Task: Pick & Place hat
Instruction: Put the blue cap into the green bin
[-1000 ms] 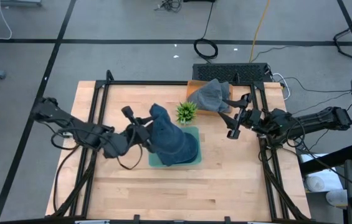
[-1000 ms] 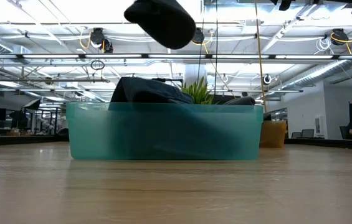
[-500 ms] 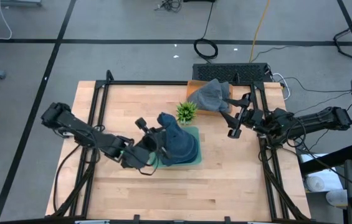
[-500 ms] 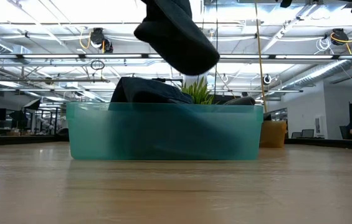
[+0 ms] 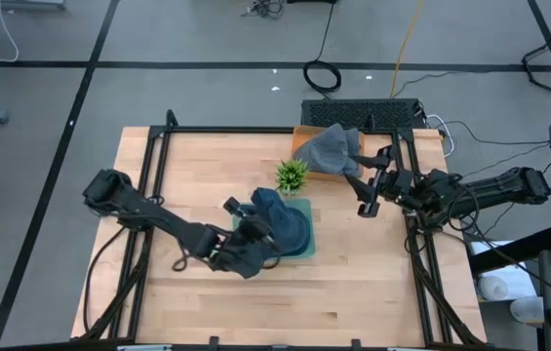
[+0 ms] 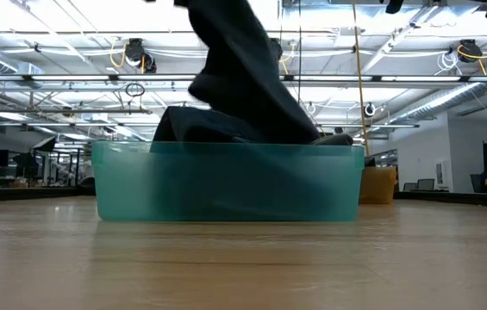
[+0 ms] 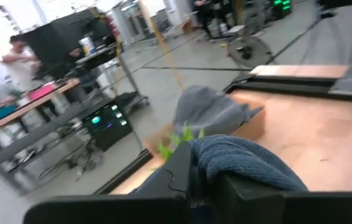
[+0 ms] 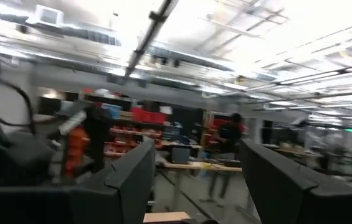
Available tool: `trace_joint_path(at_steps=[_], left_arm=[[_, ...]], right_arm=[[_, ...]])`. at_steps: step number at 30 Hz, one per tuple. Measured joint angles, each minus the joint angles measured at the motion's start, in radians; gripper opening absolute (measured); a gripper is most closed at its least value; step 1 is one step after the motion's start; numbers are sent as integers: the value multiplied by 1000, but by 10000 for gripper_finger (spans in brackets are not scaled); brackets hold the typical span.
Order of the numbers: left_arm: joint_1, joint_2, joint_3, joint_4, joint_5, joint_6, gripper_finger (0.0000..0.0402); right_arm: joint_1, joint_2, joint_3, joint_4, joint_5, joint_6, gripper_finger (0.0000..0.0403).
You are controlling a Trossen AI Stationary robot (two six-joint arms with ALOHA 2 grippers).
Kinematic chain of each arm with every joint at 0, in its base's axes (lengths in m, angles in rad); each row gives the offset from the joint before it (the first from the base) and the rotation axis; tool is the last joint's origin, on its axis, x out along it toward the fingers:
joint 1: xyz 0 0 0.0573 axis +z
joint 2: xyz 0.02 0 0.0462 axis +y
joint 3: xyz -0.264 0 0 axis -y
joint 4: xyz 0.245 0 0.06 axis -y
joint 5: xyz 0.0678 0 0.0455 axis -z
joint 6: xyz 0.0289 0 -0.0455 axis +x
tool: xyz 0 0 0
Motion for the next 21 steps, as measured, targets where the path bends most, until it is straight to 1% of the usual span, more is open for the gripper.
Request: trace_joint_path(at_steps=[3, 5, 7, 15, 20, 21], left_arm=[[16, 35, 0, -85, -36, -138, 28], [28, 50, 0, -176, -32, -274, 28], [35, 70, 0, -244, -23, -373, 28], [6, 96, 0, -432, -8, -643, 28], [-48, 106, -2, -468, 9, -697, 28], [-53, 105, -2, -472, 28, -698, 28]], right_arm=[[0, 0, 0, -4, -67, 23, 222], [0, 0, 0, -4, -132, 25, 222], [1, 0, 0, -4, -180, 26, 222], [-1, 0, 0, -4, -179, 20, 222], [-1, 0, 0, -3, -176, -15, 222], [-1, 0, 0, -3, -174, -24, 222]])
